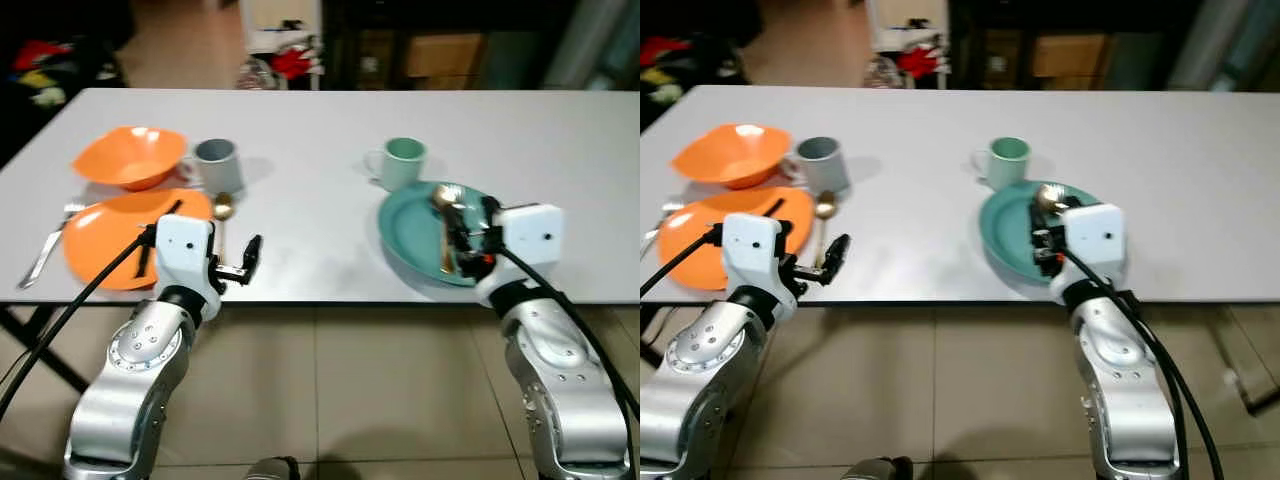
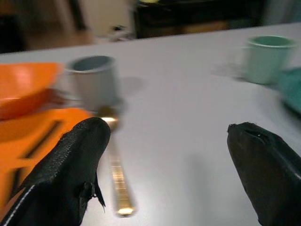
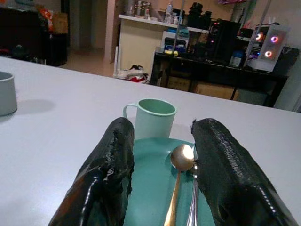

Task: Setting the table

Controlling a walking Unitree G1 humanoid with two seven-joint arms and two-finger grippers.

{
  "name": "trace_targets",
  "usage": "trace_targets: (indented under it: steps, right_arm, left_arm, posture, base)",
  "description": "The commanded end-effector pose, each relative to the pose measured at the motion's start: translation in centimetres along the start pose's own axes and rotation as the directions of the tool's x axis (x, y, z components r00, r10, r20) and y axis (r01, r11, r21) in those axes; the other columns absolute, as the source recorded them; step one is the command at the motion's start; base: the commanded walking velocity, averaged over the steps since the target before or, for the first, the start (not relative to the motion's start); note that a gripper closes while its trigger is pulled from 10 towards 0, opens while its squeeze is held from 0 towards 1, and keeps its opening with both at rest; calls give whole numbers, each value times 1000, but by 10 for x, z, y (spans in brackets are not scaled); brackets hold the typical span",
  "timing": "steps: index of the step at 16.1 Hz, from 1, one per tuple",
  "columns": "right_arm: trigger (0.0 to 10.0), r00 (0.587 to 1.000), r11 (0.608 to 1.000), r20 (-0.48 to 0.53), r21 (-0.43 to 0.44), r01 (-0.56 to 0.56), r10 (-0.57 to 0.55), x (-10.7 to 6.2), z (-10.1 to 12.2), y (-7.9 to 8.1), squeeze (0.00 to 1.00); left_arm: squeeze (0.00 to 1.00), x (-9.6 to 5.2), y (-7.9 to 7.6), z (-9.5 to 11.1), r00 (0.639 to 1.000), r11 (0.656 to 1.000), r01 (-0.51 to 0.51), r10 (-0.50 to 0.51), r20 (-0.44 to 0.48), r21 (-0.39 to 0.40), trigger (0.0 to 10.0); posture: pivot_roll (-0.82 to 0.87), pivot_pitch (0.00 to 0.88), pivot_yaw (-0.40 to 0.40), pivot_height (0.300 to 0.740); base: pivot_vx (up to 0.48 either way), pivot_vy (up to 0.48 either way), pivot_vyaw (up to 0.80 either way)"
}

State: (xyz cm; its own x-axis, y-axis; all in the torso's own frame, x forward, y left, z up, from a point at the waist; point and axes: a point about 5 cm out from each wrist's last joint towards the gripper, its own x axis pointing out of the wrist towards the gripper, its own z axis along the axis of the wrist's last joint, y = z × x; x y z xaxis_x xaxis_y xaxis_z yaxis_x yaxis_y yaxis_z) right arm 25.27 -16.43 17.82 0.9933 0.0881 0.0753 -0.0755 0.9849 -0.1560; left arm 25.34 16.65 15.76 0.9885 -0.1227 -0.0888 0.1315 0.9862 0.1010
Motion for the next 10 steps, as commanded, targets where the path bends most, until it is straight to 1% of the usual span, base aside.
trace_targets:
  steps: [1,2,3,5,6,7,9,10]
  right_arm:
    - [10000,999,999,36,33,21,-22,-1,3,-1,467]
    - [10000,999,997,31,77,31,-34,-2,0,-2,459]
    - [10000,999,997,31,77,28,-30,-2,0,-2,459]
    - [10000,999,997,26,72,32,-33,-1,0,-4,463]
    - [10000,999,998,22,65,27,-28,-1,-1,-5,455]
    - [10000,999,998,15,62,27,-28,-2,-3,-5,467]
    - [10000,1000,996,-13,85,13,-12,-4,-7,-4,467]
    - [10000,1000,996,-25,91,5,-3,-5,-9,-4,463]
  left_arm:
    - [0,0,7,0,994,994,-97,94,48,57,10000]
    - [0,-2,13,-4,989,989,-148,147,26,29,10000]
    - [0,-3,15,-5,987,987,-159,159,16,14,10000]
    - [0,-3,22,-2,977,978,-206,203,59,43,10000]
    - [0,-5,26,-3,974,974,-226,225,24,21,10000]
    - [0,-6,29,-2,986,986,-165,165,12,25,10000]
    - [0,-7,29,-3,995,994,-103,103,11,39,10000]
    - [0,-9,28,-4,998,998,-64,64,-8,23,10000]
  posture:
    - [52,0,24,740]
    - [50,0,23,740]
    - [50,0,23,740]
    - [55,0,15,740]
    - [59,0,14,740]
    - [58,0,23,740]
    - [61,0,26,740]
    - [63,0,23,740]
  base:
    - [0,0,800]
    - [0,0,800]
    - [0,0,800]
    - [0,0,800]
    - [0,0,800]
    - [0,0,800]
    - [0,0,800]
    - [0,0,800]
